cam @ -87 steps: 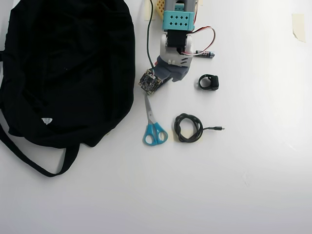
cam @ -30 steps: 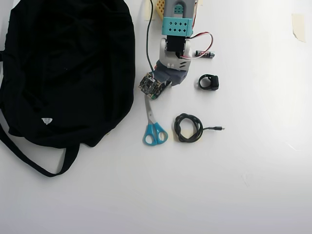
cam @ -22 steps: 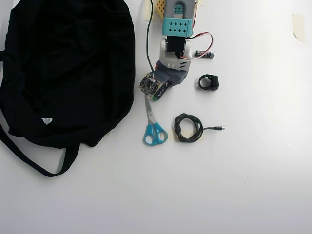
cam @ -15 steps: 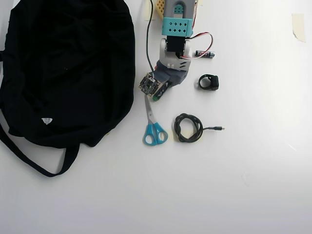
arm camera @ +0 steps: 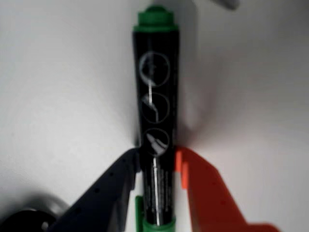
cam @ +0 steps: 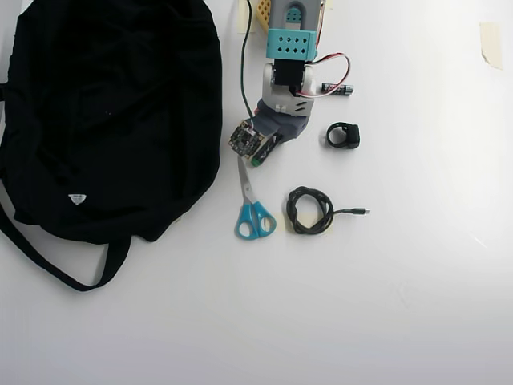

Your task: Put the green marker into the black bag

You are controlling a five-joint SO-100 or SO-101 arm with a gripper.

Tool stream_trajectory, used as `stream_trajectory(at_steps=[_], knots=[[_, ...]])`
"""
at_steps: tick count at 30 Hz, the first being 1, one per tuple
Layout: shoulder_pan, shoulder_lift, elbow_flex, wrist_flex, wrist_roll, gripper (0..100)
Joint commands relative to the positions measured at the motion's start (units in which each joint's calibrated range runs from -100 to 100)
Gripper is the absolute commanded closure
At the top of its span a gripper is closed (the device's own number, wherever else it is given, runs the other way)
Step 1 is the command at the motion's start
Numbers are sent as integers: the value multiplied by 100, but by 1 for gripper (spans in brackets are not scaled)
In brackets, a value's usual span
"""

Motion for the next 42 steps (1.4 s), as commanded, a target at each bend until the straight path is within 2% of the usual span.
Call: stream_trajectory(at_steps=[1, 20, 33, 42], knots=[[12, -129, -64, 89, 40, 98], [-48, -137, -1214, 1553, 56, 98], [-48, -137, -1448, 2079, 858, 98], [-56, -145, -2328, 2819, 1351, 98]])
